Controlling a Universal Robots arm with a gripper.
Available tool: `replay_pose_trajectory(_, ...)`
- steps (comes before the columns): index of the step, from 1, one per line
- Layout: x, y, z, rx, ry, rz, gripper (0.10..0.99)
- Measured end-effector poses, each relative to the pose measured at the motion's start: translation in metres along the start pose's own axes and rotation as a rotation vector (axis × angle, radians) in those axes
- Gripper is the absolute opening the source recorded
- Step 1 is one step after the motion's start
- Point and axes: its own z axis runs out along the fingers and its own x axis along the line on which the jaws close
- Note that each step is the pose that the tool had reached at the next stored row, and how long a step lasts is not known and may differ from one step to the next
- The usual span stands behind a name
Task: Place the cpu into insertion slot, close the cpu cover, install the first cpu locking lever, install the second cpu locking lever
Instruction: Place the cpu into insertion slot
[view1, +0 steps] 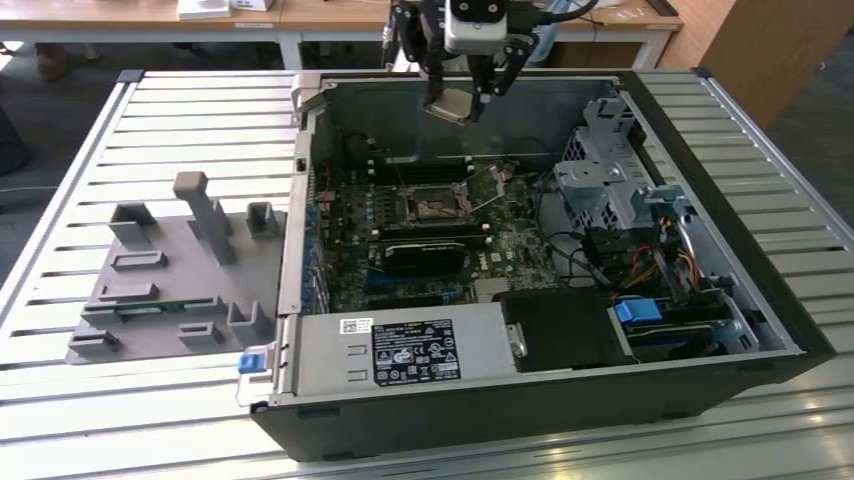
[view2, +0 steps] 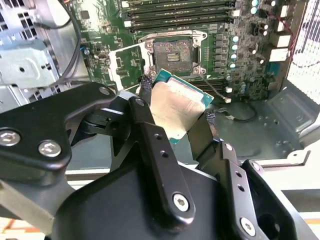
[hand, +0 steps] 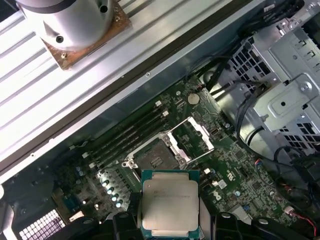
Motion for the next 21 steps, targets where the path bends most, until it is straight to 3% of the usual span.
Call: replay_pose_trajectory(21, 0.0002, -0.0003, 0.0026, -0.004, -0.0208, 0.242, 0.537)
